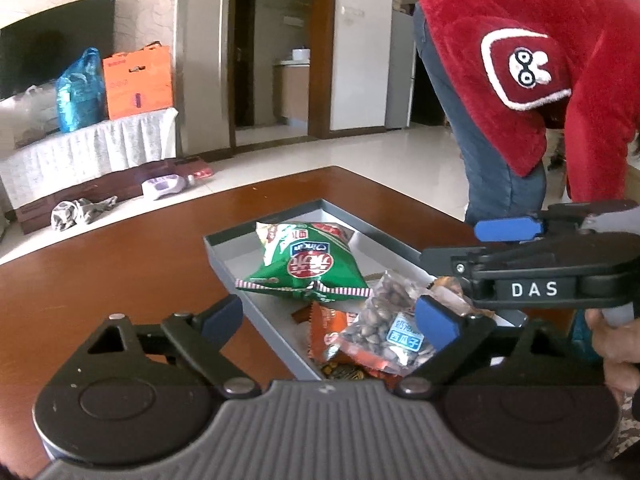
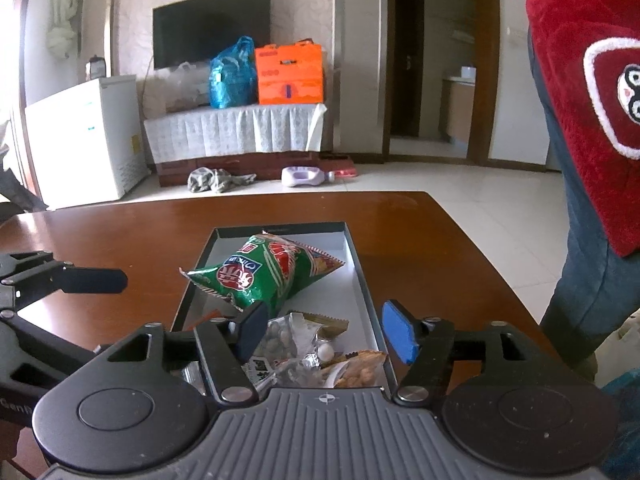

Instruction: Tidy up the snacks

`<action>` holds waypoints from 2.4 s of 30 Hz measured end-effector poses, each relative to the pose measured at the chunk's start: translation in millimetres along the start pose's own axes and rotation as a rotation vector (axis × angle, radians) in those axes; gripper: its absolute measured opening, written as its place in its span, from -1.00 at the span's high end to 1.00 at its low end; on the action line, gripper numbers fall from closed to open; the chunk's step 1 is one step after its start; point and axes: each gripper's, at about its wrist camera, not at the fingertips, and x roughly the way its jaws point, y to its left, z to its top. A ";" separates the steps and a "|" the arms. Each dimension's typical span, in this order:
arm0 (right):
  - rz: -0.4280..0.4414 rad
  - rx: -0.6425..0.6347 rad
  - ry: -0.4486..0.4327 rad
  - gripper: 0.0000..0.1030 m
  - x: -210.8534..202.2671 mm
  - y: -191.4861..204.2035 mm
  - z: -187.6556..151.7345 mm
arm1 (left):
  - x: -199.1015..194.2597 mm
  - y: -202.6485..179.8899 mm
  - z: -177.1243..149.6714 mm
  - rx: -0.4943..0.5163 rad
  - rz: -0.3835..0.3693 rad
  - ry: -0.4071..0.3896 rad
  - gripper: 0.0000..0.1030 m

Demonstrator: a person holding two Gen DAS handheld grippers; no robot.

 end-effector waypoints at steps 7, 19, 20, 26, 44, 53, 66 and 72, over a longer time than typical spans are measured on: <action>0.025 -0.004 -0.013 -0.72 -13.7 2.9 2.5 | -26.3 6.0 -2.2 -0.008 0.033 -0.016 -0.96; 0.041 -0.013 -0.001 -0.96 -18.1 2.9 0.9 | -49.2 20.7 -4.3 -0.002 0.056 -0.036 -0.96; 0.043 -0.020 0.000 -0.97 -18.4 4.3 1.0 | -50.5 20.6 -4.3 -0.002 0.056 -0.038 -0.96; 0.047 -0.032 0.003 -0.99 -18.5 7.3 1.3 | -53.8 19.3 -4.9 -0.011 0.049 -0.038 -0.96; 0.041 -0.041 0.001 -0.99 -17.5 3.7 1.6 | -55.8 18.0 -1.6 -0.012 0.040 -0.025 -0.97; 0.041 -0.044 -0.002 -0.99 -18.3 3.0 1.8 | -56.0 17.0 -0.9 -0.011 0.035 -0.024 -0.97; 0.041 -0.051 -0.001 -0.99 -19.9 5.7 2.0 | -54.9 12.2 0.7 0.001 0.023 -0.025 -0.98; 0.040 -0.052 0.000 -0.99 -20.5 6.5 2.3 | -54.2 11.5 0.3 0.002 0.020 -0.022 -0.98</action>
